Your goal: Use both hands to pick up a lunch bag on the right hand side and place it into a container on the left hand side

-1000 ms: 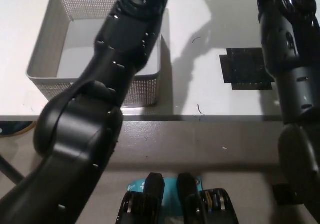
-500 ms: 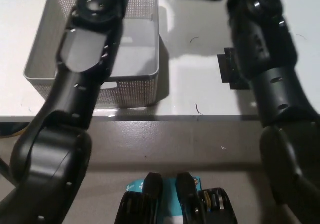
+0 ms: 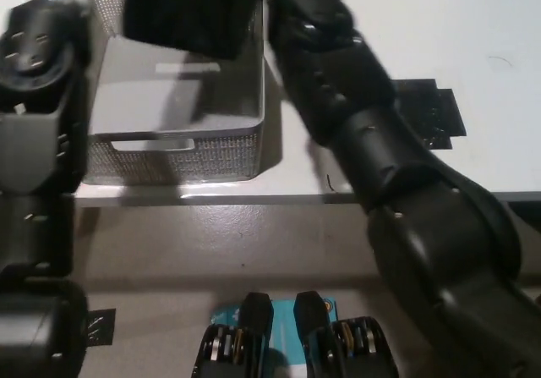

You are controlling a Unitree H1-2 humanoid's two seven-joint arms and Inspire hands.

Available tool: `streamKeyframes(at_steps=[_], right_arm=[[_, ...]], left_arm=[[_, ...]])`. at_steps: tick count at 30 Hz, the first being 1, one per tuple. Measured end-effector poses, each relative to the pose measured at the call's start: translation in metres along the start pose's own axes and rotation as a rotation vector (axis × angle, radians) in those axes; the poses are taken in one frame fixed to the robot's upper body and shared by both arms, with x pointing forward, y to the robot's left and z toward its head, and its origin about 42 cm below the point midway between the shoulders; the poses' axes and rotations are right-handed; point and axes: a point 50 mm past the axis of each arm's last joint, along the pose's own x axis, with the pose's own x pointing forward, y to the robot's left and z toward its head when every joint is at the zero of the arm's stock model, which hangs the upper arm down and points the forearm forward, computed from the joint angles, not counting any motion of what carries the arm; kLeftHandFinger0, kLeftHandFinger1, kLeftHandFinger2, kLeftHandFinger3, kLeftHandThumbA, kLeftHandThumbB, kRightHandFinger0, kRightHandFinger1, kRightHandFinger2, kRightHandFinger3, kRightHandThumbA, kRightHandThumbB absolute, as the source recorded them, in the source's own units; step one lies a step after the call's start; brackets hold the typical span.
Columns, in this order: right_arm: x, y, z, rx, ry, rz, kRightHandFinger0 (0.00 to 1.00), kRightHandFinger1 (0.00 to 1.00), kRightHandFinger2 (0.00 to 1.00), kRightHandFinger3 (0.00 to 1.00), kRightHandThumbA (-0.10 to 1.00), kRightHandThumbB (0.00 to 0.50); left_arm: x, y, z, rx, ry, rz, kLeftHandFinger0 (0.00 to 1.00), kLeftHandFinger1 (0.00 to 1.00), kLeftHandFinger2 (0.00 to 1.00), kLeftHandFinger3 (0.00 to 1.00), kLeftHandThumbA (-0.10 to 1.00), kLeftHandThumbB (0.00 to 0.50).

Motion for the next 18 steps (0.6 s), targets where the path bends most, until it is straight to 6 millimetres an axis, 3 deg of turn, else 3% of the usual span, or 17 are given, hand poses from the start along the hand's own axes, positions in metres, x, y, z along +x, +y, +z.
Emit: streamKeyframes(at_steps=[4,6,8,10,11,13,14,15,16,17,18], right_arm=[[-0.002,0.036,-0.003,-0.039,0.023,0.074,1.00,1.00,1.00,1.00,1.00,0.185],[-0.002,0.048,-0.001,-0.062,0.014,0.102,1.00,1.00,1.00,1.00,1.00,0.157],[-0.002,0.057,0.004,-0.102,-0.002,0.131,1.00,1.00,1.00,1.00,1.00,0.132],[-0.002,0.059,0.004,-0.126,-0.005,0.145,1.00,1.00,1.00,1.00,1.00,0.164],[-0.003,0.059,0.003,-0.136,-0.003,0.150,1.00,1.00,1.00,1.00,1.00,0.168],[-0.003,0.058,-0.001,-0.190,0.001,0.159,1.00,1.00,1.00,1.00,1.00,0.116],[-0.004,0.053,-0.005,-0.244,0.007,0.163,1.00,1.00,1.00,1.00,1.00,0.096],[-0.004,0.046,-0.011,-0.299,0.018,0.162,1.00,1.00,1.00,1.00,0.99,0.103],[-0.004,0.039,-0.015,-0.340,0.026,0.159,1.00,1.00,1.00,1.00,0.84,0.097],[-0.005,0.027,-0.022,-0.405,0.043,0.156,1.00,1.00,1.00,1.00,0.68,0.077],[-0.006,0.016,-0.029,-0.459,0.060,0.155,0.96,1.00,1.00,1.00,0.65,0.070]], left_arm=[[-0.012,0.020,0.010,-0.018,-0.036,0.054,1.00,1.00,1.00,1.00,1.00,0.275],[-0.016,0.030,0.014,-0.013,-0.045,0.077,1.00,1.00,1.00,1.00,1.00,0.307],[-0.020,0.037,0.016,-0.011,-0.049,0.092,1.00,1.00,1.00,1.00,1.00,0.292],[-0.023,0.040,0.015,-0.013,-0.044,0.095,1.00,1.00,1.00,1.00,1.00,0.265],[-0.024,0.040,0.013,-0.014,-0.040,0.094,1.00,1.00,1.00,1.00,1.00,0.302],[-0.026,0.040,0.009,0.002,-0.025,0.075,1.00,1.00,1.00,1.00,1.00,0.324],[-0.027,0.039,0.005,0.032,-0.006,0.050,1.00,1.00,1.00,1.00,1.00,0.269],[-0.029,0.040,0.001,0.061,0.015,0.027,1.00,1.00,1.00,1.00,1.00,0.247],[-0.030,0.041,-0.001,0.078,0.029,0.013,1.00,1.00,1.00,1.00,1.00,0.282],[-0.031,0.045,-0.008,0.110,0.059,-0.009,1.00,1.00,1.00,1.00,1.00,0.284],[-0.033,0.047,-0.015,0.133,0.086,-0.032,1.00,1.00,1.00,1.00,1.00,0.242]])
